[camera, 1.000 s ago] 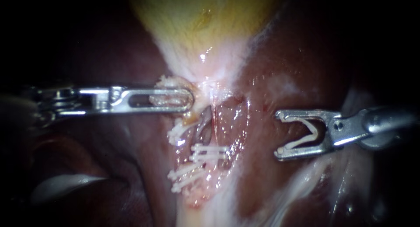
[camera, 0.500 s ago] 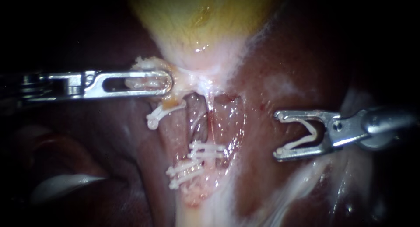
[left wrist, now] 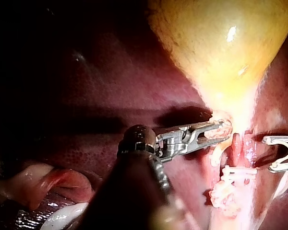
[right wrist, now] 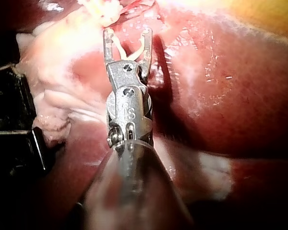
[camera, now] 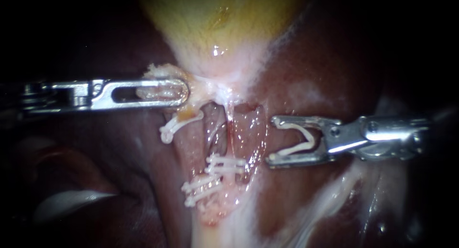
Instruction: Clipping third clip right tube
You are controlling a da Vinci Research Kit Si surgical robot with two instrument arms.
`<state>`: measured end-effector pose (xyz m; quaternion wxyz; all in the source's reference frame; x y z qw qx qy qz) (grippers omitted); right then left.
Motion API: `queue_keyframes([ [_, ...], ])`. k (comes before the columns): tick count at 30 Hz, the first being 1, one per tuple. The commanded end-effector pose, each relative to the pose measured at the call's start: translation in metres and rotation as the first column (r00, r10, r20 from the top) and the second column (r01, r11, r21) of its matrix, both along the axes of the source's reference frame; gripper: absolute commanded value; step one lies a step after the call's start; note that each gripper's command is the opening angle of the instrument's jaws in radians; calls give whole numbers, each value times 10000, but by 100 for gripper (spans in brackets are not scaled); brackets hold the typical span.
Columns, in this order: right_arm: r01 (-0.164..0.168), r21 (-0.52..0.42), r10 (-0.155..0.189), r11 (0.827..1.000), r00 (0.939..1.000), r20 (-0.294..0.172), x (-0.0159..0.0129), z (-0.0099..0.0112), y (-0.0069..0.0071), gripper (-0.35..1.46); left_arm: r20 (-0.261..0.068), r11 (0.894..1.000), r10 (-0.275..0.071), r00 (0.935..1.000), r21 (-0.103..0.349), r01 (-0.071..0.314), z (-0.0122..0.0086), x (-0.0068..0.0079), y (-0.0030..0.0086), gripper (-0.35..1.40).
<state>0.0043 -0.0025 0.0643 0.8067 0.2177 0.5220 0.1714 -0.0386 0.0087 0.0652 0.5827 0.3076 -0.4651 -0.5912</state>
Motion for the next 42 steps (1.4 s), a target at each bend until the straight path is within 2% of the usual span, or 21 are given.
queue_keyframes([
  [1,-49,171,49,9998,10000,21,6,3,2,49,-26,10000,-23,10000,-5,23,0,0,0,-35],
  [8,-337,1199,332,9922,9994,62,36,18,10,48,-31,10000,-28,10000,-9,28,0,0,-1,-35],
  [17,-525,2163,605,9749,9977,-307,65,36,10,47,-32,10000,-29,10000,-9,29,-1,0,-1,-35],
  [22,-523,2650,689,9628,9962,-536,71,44,9,46,-32,10000,-30,10000,-9,30,-1,0,-1,-35],
  [32,-615,2988,929,9523,9914,-923,74,46,9,46,-32,10000,-29,10000,-9,29,-1,0,-1,-35],
  [37,-541,3480,1101,9359,9835,-1434,74,43,10,46,-32,10000,-29,10000,-10,29,0,0,-1,-35],
  [42,-218,4065,1201,9134,9686,-2178,74,36,11,45,-30,10000,-25,10000,-12,25,0,0,-1,-35],
])
